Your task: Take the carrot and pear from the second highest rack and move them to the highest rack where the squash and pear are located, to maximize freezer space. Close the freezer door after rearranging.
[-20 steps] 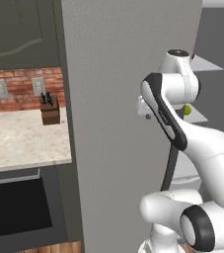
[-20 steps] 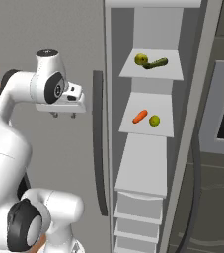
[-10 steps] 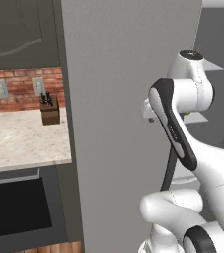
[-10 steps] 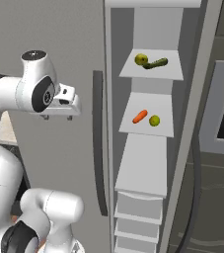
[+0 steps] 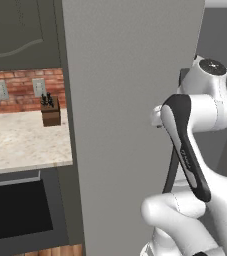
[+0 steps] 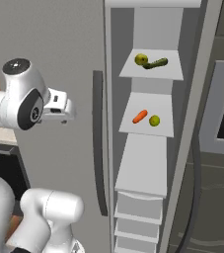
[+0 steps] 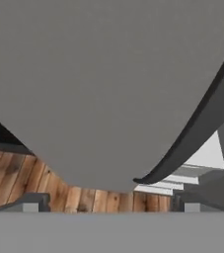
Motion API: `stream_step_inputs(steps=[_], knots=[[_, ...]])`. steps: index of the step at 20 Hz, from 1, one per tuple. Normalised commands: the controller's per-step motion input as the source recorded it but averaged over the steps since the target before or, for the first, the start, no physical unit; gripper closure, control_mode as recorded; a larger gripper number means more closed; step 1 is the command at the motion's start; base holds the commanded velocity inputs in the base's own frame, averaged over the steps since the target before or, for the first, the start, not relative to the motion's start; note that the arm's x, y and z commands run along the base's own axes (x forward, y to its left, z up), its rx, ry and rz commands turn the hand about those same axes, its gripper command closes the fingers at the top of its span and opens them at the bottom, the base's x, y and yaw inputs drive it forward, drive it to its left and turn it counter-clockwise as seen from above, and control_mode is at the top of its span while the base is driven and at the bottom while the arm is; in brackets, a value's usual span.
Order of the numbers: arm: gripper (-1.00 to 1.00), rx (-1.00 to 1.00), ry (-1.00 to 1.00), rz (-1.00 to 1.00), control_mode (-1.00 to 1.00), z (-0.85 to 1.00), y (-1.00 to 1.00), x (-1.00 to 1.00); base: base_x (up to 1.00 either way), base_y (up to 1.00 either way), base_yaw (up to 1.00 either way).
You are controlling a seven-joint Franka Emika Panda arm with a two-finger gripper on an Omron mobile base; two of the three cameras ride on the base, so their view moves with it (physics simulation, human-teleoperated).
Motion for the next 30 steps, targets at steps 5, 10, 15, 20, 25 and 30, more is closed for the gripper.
stream_step_inputs(steps=[5, 10, 15, 20, 25, 30], knots=[[-1.0, 0.06, -0.29, 0.01, -1.0, 0.29, 0.0, -0.2, 0.0, 0.0, 0.0], [-1.0, 0.01, -0.08, 0.0, -1.0, 0.25, 0.0, -0.07, 0.0, 0.0, 0.0], [-1.0, -0.01, 0.04, 0.0, 1.0, 0.18, 0.0, -0.1, -0.04, 0.0, 0.0], [-1.0, 0.0, 0.0, 0.0, 1.0, 0.0, 0.0, 0.0, -0.07, 0.0, -0.01], [-1.0, 0.0, 0.0, 0.0, 1.0, 0.0, 0.0, 0.0, 0.01, -0.06, -0.03], [-1.0, 0.0, 0.0, 0.0, 1.0, 0.0, 0.0, 0.0, 0.0, -0.17, 0.0]])
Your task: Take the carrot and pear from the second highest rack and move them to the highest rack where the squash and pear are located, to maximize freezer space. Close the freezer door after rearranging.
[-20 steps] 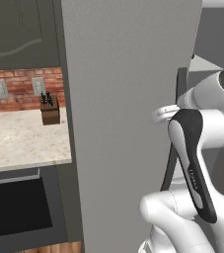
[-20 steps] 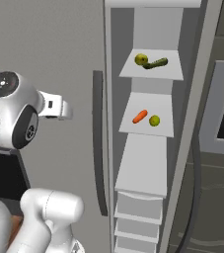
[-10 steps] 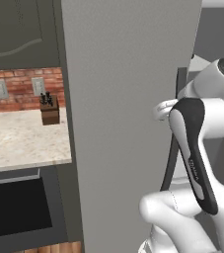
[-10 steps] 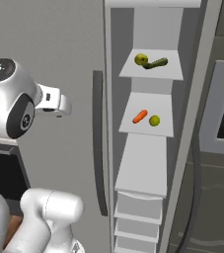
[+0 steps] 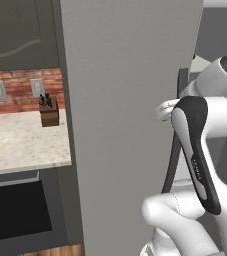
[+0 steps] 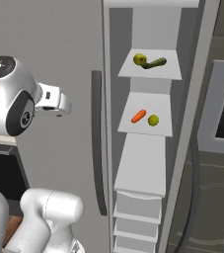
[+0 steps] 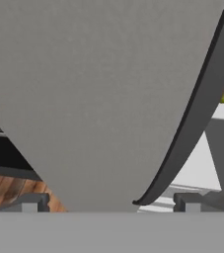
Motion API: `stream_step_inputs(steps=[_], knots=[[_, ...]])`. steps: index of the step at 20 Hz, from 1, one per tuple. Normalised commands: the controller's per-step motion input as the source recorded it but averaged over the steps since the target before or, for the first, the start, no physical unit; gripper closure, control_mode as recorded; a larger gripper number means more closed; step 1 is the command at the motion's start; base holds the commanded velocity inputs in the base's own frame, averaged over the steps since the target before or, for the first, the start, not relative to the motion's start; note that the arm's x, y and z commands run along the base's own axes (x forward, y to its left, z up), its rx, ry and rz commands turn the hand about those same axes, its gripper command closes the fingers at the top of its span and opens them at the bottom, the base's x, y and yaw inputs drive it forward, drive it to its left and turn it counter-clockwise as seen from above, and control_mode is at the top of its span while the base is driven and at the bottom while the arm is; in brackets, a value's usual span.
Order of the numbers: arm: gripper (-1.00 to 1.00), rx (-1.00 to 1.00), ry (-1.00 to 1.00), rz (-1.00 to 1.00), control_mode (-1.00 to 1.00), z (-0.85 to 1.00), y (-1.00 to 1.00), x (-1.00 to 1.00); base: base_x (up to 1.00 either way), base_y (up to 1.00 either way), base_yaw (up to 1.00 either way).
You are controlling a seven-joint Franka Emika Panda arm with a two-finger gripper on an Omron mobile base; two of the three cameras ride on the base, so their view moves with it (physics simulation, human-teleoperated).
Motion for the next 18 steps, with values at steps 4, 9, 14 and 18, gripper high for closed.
stream_step_inputs(steps=[4, 9, 14, 18], knots=[[-1.0, 0.0, 0.0, 0.0, 1.0, 0.0, 0.0, 0.0, 0.02, -0.15, -0.01], [-1.0, 0.0, 0.0, 0.0, 1.0, 0.0, 0.0, 0.0, 0.0, -0.33, -0.02], [-1.0, 0.0, 0.0, 0.0, 1.0, 0.0, 0.0, 0.0, -0.04, -0.41, -0.02], [-1.0, 0.0, 0.0, 0.0, 1.0, 0.0, 0.0, 0.0, 0.0, -0.33, 0.0]])
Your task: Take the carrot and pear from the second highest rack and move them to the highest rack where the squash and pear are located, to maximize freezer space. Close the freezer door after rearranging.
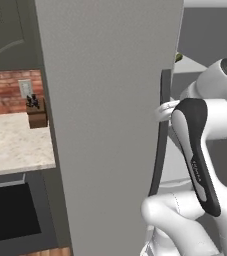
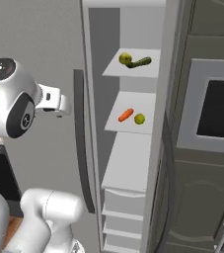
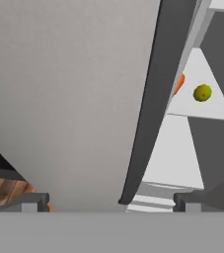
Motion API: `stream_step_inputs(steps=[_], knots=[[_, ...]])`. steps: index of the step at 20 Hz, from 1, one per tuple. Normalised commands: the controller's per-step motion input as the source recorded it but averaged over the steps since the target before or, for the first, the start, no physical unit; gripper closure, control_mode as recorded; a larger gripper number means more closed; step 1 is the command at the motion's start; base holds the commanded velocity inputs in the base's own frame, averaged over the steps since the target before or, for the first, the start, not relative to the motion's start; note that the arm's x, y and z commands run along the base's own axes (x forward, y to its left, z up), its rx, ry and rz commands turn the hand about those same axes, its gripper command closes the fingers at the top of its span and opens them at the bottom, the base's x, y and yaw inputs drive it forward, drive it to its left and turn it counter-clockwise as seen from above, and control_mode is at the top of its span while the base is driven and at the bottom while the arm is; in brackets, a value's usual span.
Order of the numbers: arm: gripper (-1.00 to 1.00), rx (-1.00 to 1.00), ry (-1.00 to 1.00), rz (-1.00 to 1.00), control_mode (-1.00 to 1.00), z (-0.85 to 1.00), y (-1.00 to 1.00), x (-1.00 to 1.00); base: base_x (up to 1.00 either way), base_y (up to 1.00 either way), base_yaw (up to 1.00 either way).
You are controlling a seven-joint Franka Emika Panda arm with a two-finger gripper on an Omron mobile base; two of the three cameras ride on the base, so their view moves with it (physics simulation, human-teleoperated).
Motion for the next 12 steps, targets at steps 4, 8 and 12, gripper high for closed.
stream_step_inputs(steps=[4, 8, 12], knots=[[-1.0, 0.0, 0.0, 0.0, 1.0, 0.0, 0.0, 0.0, 0.12, -0.28, 0.0], [-1.0, 0.0, 0.0, 0.0, 1.0, 0.0, 0.0, 0.0, 0.21, -0.27, -0.01], [-1.0, 0.0, 0.0, 0.0, 1.0, 0.0, 0.0, 0.0, 0.24, -0.26, -0.04]])
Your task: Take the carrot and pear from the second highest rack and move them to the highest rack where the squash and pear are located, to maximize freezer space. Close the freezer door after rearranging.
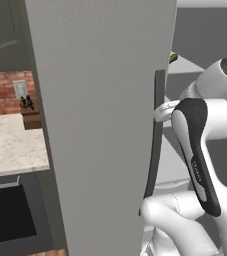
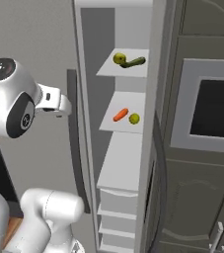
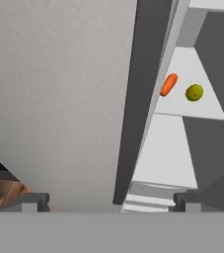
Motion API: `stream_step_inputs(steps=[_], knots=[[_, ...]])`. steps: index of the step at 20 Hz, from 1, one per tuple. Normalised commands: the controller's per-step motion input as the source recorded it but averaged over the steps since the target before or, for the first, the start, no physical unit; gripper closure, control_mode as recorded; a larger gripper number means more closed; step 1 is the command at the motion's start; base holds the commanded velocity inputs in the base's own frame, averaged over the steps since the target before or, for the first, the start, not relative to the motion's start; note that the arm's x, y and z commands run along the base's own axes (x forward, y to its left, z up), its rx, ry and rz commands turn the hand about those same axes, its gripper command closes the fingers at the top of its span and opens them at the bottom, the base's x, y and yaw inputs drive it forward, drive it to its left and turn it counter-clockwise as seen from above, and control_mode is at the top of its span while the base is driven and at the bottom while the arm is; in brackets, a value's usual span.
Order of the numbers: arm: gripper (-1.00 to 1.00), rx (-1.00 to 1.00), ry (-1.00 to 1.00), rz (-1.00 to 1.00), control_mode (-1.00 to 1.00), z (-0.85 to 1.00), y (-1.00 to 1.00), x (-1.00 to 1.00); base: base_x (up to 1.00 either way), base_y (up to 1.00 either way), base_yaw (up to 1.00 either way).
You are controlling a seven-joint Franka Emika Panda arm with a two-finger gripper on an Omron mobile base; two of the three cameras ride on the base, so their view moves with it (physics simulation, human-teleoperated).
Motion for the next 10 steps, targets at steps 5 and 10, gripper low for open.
stream_step_inputs(steps=[5, 10], knots=[[-1.0, 0.0, 0.0, 0.0, 1.0, 0.0, 0.0, 0.0, 0.43, -0.15, -0.09], [-1.0, 0.0, 0.0, 0.0, 1.0, 0.0, 0.0, 0.0, 0.53, -0.07, -0.09]])
